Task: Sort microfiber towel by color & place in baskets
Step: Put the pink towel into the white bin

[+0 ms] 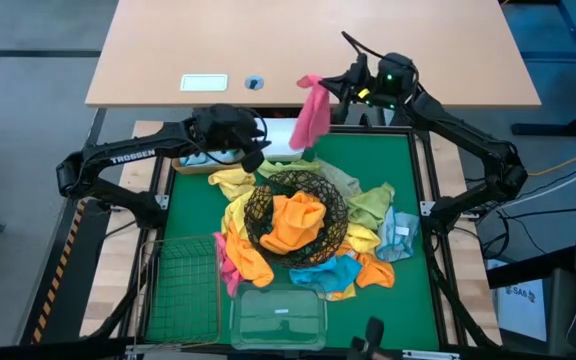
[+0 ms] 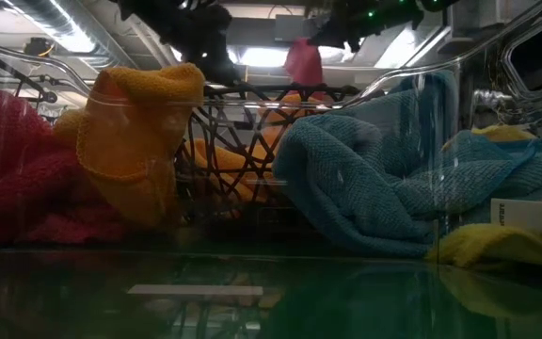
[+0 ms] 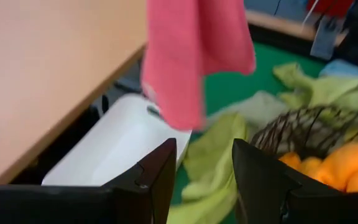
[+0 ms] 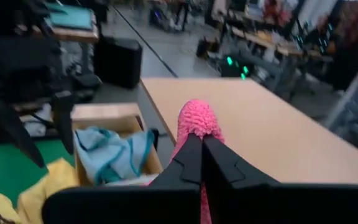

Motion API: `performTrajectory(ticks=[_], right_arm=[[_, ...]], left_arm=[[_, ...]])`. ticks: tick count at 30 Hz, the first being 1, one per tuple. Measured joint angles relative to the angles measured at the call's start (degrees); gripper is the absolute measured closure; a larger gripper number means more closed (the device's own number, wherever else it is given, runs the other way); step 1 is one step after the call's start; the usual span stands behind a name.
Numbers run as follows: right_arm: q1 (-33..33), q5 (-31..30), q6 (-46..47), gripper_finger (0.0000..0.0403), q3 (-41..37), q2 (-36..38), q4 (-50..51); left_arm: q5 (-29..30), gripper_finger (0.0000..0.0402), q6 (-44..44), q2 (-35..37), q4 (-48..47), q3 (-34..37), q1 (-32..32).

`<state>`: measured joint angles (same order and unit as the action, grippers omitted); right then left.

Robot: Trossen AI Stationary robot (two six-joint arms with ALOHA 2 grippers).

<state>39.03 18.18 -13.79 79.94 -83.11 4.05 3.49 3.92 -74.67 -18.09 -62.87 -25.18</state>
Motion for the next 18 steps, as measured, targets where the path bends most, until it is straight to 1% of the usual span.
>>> performTrajectory(ticks=[4, 11, 18], right_arm=[[-0.04, 3.2, 0.15, 0.0402, 0.0, -0.36, -6.56], [-0.42, 7.44, 7.32, 0.0402, 0.02, -2.98, -21.28], [-1.2, 8.38, 11.01, 0.0402, 0.0, -9.03, -32.65]], left_arm=[[0.02, 0.0251, 0.0, 0.0, 2.8, 0.01, 0.51], [0.02, 0.0251, -0.02, 0.0, 2.83, 0.0, 1.19], [0.04, 0.0251, -0.04, 0.0, 2.8, 0.0, 1.17]])
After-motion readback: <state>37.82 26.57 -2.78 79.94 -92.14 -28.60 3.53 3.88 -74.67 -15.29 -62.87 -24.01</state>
